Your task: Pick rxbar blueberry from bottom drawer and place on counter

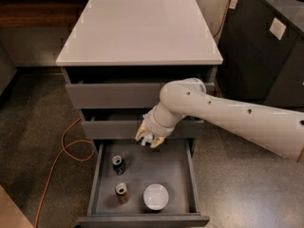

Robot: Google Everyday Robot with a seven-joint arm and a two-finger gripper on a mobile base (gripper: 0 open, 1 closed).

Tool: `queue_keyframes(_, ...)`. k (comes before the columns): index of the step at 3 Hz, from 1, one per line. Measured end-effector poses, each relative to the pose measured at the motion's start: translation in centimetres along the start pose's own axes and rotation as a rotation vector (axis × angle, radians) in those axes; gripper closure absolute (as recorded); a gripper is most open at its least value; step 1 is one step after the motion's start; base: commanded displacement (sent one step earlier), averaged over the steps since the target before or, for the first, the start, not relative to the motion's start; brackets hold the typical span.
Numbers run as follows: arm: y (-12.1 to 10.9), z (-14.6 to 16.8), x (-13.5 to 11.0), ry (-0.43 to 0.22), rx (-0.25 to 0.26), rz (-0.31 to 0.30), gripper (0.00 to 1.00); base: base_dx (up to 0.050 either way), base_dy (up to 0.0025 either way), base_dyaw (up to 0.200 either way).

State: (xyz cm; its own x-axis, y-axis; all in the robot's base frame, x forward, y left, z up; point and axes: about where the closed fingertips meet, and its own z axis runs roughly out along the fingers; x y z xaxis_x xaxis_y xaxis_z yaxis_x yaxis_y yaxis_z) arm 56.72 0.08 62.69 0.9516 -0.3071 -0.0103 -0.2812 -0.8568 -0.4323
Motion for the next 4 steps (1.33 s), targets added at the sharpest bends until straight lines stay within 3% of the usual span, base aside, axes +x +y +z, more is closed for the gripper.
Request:
queue_keyframes(3, -6.4, -10.7, -0.8, 0.197, -0.003, -0.16, 1.0, 0.0, 0.0, 0.0)
queue_keyframes(4, -6.4, -10.7, -0.8, 0.197, -0.003, -0.16, 1.0, 0.0, 0.0, 0.0)
